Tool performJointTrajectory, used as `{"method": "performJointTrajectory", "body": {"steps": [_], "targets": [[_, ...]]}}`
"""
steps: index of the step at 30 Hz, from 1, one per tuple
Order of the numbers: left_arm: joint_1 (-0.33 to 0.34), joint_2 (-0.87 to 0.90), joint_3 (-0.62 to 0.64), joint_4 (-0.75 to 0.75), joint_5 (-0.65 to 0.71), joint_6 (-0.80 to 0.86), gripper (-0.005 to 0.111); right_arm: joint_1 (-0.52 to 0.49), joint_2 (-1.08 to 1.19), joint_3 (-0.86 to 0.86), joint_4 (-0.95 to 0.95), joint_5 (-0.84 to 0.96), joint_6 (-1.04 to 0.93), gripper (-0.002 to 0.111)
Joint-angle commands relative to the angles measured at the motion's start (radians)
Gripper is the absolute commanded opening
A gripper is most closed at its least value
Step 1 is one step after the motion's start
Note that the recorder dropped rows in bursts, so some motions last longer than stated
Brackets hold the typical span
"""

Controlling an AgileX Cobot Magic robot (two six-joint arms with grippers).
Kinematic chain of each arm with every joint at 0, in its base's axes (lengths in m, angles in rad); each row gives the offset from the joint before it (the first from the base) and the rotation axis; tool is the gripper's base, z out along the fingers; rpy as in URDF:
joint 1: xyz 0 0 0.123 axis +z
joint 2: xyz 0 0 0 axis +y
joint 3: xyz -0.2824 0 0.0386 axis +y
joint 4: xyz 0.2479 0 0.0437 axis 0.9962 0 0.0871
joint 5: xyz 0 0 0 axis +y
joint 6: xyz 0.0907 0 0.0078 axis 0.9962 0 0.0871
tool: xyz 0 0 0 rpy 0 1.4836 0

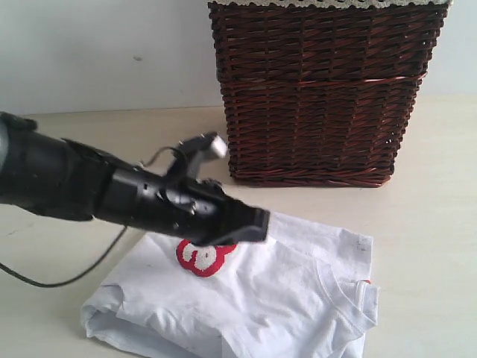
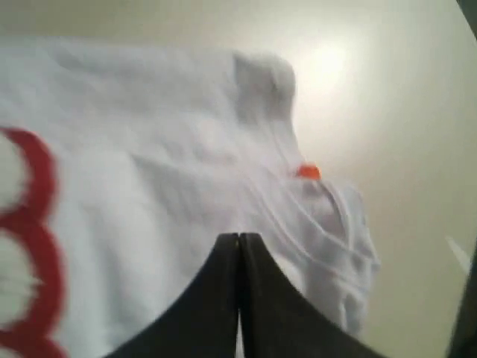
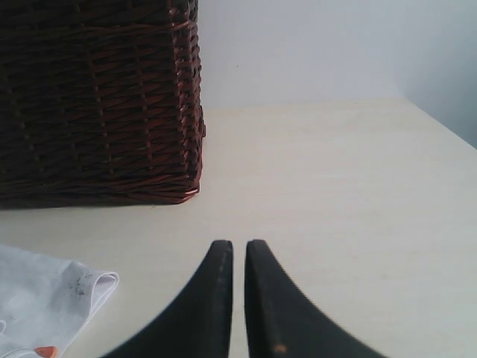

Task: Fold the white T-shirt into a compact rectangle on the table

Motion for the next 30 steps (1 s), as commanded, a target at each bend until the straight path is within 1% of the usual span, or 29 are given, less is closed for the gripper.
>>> {"method": "performJointTrajectory", "body": {"steps": [1, 3, 6, 8, 10, 16, 20, 22, 25, 28, 30], "targets": [[0.103, -0.135, 0.012, -0.025, -0.296, -0.025, 0.000, 0.003, -0.006, 0.005, 0.001, -0.011, -0.001, 0.007], [0.167, -0.201, 0.039, -0.022, -0.425, -0.025, 0.000, 0.003, -0.006, 0.005, 0.001, -0.011, -0.001, 0.007], [0.266, -0.286, 0.076, -0.005, -0.572, -0.016, 0.000, 0.003, -0.006, 0.005, 0.001, -0.011, -0.001, 0.007], [0.328, -0.348, 0.097, -0.005, -0.627, -0.007, 0.000, 0.003, -0.006, 0.005, 0.001, -0.011, -0.001, 0.007], [0.379, -0.432, 0.114, -0.005, -0.644, 0.008, 0.000, 0.003, -0.006, 0.005, 0.001, -0.011, -0.003, 0.007], [0.475, -0.771, 0.188, -0.005, -0.629, 0.139, 0.000, 0.003, -0.006, 0.005, 0.001, -0.011, -0.001, 0.007], [0.589, -1.004, 0.277, -0.005, -0.542, 0.347, 0.000, 0.003, -0.006, 0.005, 0.001, -0.011, -0.001, 0.007], [0.628, -1.115, 0.355, -0.005, -0.529, 0.380, 0.000, 0.003, -0.006, 0.005, 0.001, -0.011, -0.003, 0.007], [0.666, -1.259, 0.519, -0.005, -0.474, 0.380, 0.000, 0.003, -0.006, 0.005, 0.001, -0.011, -0.003, 0.007], [0.673, -1.373, 0.665, -0.005, -0.407, 0.390, 0.000, 0.003, -0.006, 0.005, 0.001, -0.011, -0.001, 0.007], [0.673, -1.429, 0.740, -0.005, -0.329, 0.388, 0.000, 0.003, -0.006, 0.005, 0.001, -0.011, -0.001, 0.007]]}}
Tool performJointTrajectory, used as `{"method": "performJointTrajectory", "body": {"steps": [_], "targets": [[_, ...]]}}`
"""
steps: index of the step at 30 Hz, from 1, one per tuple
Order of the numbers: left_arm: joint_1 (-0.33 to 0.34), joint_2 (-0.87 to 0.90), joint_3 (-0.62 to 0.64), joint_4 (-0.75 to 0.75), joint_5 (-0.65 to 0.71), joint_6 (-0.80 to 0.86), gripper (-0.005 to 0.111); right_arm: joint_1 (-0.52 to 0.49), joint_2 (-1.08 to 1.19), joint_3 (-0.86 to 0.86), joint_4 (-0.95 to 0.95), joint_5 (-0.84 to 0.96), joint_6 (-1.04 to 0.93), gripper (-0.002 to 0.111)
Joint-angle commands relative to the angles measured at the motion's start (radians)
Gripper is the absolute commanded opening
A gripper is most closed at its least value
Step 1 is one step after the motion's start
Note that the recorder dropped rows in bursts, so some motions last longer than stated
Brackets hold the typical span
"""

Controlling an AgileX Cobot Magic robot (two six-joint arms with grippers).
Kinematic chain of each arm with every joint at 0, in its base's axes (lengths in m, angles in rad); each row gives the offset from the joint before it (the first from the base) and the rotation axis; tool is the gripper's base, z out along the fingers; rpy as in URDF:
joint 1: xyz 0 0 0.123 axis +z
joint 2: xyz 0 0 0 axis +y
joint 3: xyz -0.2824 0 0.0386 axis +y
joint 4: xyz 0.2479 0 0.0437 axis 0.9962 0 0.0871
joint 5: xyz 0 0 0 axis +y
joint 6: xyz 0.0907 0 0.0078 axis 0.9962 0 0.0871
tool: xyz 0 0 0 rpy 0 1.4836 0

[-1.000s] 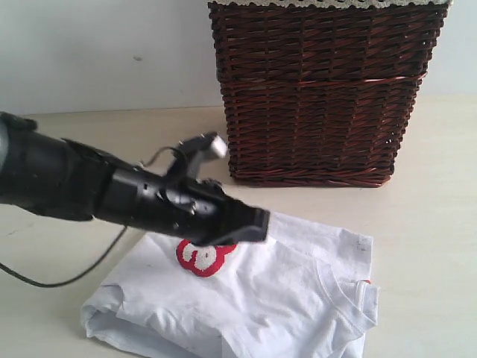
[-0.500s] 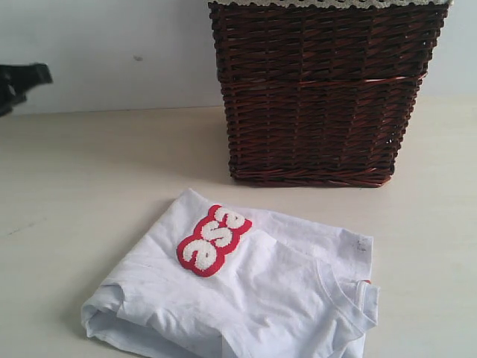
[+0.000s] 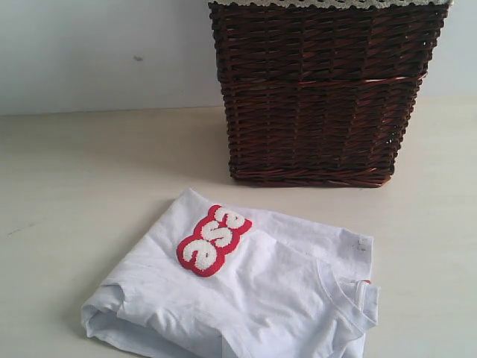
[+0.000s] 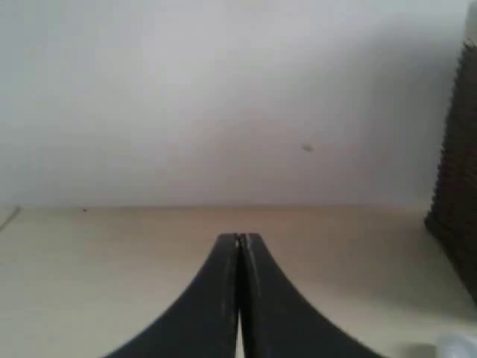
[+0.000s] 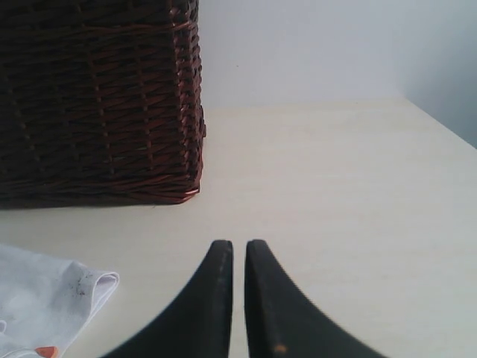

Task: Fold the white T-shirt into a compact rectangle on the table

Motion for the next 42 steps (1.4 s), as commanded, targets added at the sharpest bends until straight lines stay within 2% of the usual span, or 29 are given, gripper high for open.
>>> {"method": "performJointTrajectory", "body": {"steps": [1, 8, 13, 23, 31, 32, 33, 35, 36, 37, 39, 40, 42], "targets": [[0.006, -0.126, 0.181, -0.002, 0.150, 0.010, 0.000, 0.003, -0.006, 0.005, 0.001, -0.011, -0.001, 0.007], [0.013, -0.186, 0.342, -0.002, 0.168, 0.010, 0.000, 0.003, -0.006, 0.005, 0.001, -0.011, -0.001, 0.007], [0.016, -0.204, 0.345, 0.031, 0.165, 0.010, 0.000, 0.003, -0.006, 0.005, 0.001, -0.011, -0.001, 0.007], [0.023, -0.501, 0.345, 0.114, 0.175, 0.010, 0.000, 0.003, -0.006, 0.005, 0.001, -0.011, -0.003, 0.007], [0.023, -0.510, 0.345, 0.112, 0.187, -0.004, 0.000, 0.003, -0.006, 0.005, 0.001, -0.011, 0.000, 0.007], [0.023, -0.510, 0.345, 0.125, 0.187, -0.036, 0.000, 0.003, -0.006, 0.005, 0.001, -0.011, -0.002, 0.007], [0.023, -0.510, 0.345, 0.192, 0.192, -0.135, 0.000, 0.003, -0.006, 0.005, 0.001, -0.011, -0.002, 0.007], [0.023, -0.510, 0.345, 0.452, 0.215, -0.460, 0.000, 0.003, -0.006, 0.005, 0.001, -0.011, -0.002, 0.007], [0.023, -0.510, 0.345, 0.619, 0.248, -0.693, 0.000, 0.003, -0.006, 0.005, 0.001, -0.011, -0.002, 0.007], [0.023, -0.510, 0.345, 0.778, 0.297, -0.922, 0.000, 0.003, -0.006, 0.005, 0.001, -0.011, -0.002, 0.007], [0.023, -0.510, 0.345, 0.996, 0.412, -1.236, 0.000, 0.003, -0.006, 0.005, 0.001, -0.011, 0.000, 0.007], [0.023, -0.510, 0.345, 1.047, 0.425, -1.302, 0.000, 0.003, -0.006, 0.005, 0.001, -0.011, 0.000, 0.007], [0.023, -0.510, 0.345, 1.051, 0.386, -1.300, 0.000, 0.003, -0.006, 0.005, 0.001, -0.011, 0.000, 0.007]]}}
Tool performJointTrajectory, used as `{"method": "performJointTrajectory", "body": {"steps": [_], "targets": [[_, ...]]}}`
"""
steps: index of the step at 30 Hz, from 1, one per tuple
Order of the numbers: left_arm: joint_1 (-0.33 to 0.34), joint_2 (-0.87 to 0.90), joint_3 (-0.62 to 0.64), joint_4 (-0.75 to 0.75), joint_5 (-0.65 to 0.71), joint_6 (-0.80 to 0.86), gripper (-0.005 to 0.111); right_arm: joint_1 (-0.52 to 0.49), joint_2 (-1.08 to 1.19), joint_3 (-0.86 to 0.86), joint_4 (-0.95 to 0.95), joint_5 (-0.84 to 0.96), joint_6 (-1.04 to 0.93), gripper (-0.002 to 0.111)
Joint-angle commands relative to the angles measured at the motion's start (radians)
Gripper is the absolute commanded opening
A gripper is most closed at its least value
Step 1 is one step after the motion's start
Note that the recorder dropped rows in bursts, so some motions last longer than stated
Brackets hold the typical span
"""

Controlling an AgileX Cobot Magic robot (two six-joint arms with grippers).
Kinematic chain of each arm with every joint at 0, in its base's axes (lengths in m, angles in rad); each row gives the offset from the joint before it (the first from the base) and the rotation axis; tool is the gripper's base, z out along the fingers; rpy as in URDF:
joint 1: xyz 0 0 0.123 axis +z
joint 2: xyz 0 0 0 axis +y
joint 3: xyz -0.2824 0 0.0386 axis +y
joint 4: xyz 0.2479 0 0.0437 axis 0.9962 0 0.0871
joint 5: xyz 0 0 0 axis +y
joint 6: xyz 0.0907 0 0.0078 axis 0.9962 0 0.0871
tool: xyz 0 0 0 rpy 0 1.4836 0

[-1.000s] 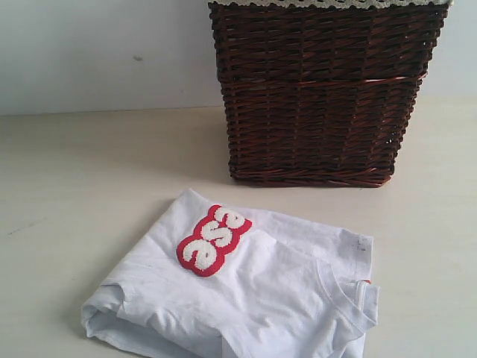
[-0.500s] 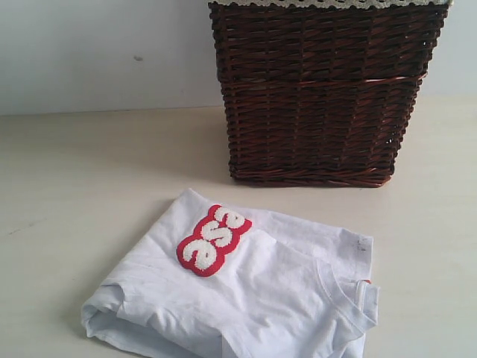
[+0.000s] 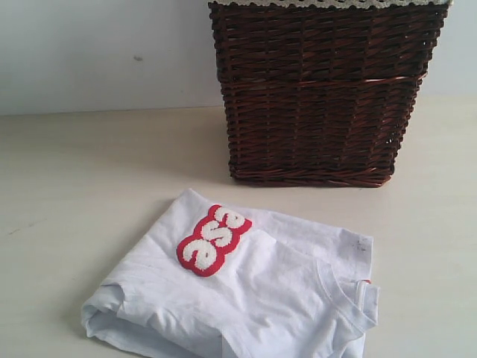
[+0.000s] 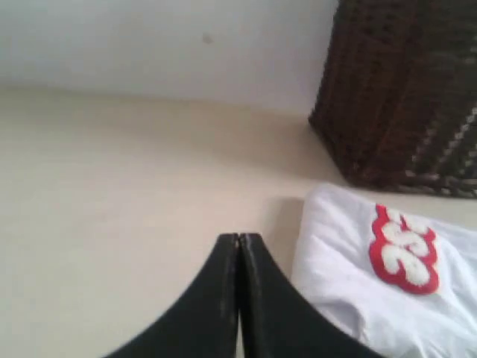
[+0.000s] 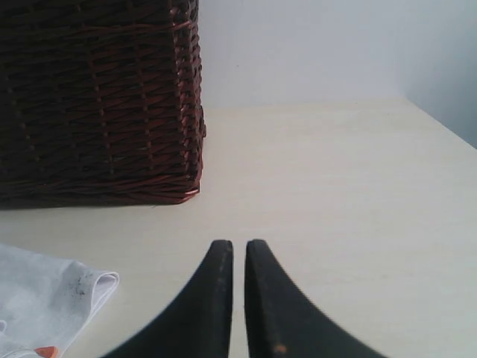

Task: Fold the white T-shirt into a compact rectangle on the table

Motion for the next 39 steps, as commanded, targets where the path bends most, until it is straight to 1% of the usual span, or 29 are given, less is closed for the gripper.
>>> {"method": "performJointTrajectory", "body": {"steps": [1, 3, 4, 39], "targets": [[0.001, -0.007, 0.000, 0.198, 0.001, -0.238, 0.000, 0.003, -0.006, 0.005, 0.001, -0.013, 0.000, 0.007], [0.003, -0.007, 0.000, 0.317, -0.019, -0.242, 0.000, 0.003, -0.006, 0.005, 0.001, -0.013, 0.000, 0.007], [0.003, -0.007, 0.000, 0.335, -0.029, -0.266, 0.000, 0.003, -0.006, 0.005, 0.001, -0.013, 0.000, 0.007], [0.003, -0.007, 0.000, 0.320, -0.021, -0.261, 0.000, 0.003, -0.006, 0.005, 0.001, -0.013, -0.001, 0.007]]}}
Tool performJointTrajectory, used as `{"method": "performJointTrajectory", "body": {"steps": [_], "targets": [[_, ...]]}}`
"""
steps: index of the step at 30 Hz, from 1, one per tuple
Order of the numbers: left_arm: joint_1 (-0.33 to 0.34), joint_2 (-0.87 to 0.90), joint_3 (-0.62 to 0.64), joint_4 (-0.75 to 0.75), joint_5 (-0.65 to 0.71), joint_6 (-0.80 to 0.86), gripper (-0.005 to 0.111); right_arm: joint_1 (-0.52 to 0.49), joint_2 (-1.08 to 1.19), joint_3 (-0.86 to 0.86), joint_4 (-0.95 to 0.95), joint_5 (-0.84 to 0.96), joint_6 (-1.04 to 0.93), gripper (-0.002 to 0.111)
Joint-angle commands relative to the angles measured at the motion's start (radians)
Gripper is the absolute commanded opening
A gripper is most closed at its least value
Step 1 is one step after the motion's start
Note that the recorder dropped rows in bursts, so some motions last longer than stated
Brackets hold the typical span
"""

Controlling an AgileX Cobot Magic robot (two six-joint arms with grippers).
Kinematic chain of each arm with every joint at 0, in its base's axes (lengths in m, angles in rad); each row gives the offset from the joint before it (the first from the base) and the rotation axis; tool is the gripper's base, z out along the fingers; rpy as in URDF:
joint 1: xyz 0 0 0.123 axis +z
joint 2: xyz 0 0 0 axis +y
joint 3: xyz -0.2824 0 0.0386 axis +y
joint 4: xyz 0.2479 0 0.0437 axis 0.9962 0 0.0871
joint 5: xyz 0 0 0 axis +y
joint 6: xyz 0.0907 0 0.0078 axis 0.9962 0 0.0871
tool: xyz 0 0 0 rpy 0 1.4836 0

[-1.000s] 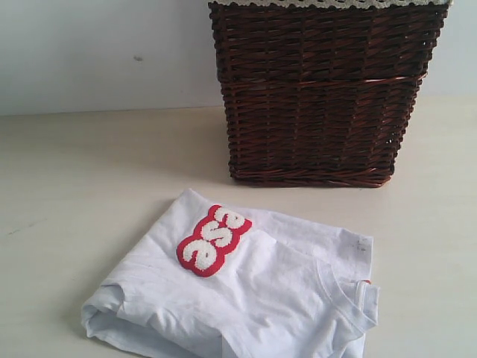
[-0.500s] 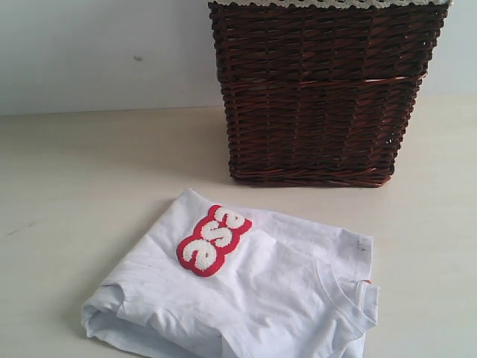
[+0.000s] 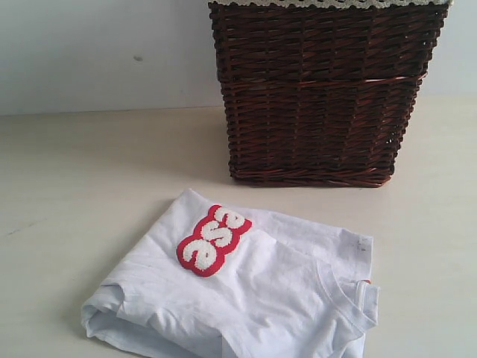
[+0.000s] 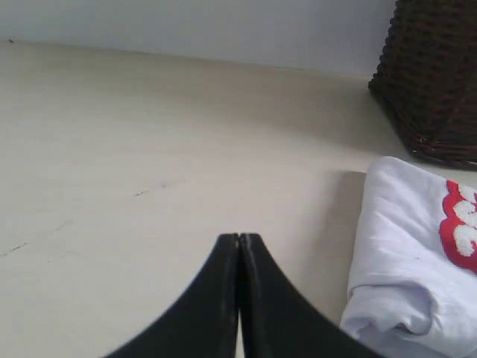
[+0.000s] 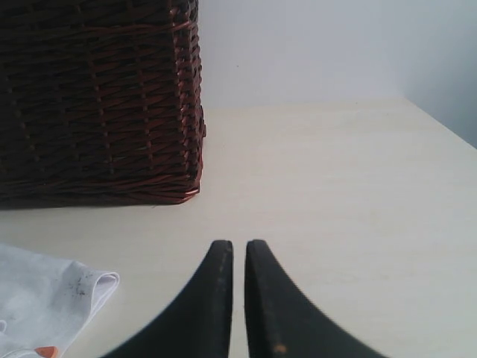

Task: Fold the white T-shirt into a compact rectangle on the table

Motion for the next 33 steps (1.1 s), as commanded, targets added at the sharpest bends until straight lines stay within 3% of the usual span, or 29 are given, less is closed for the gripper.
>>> {"method": "performJointTrajectory", "body": {"steps": [1, 33], "targets": [[0.002, -0.007, -0.003, -0.002, -0.005, -0.003, 0.000, 0.003, -0.006, 0.005, 0.001, -0.013, -0.001, 0.007], [0.002, -0.044, -0.003, -0.002, -0.008, -0.003, 0.000, 0.003, -0.006, 0.005, 0.001, -0.013, -0.002, 0.007]]}}
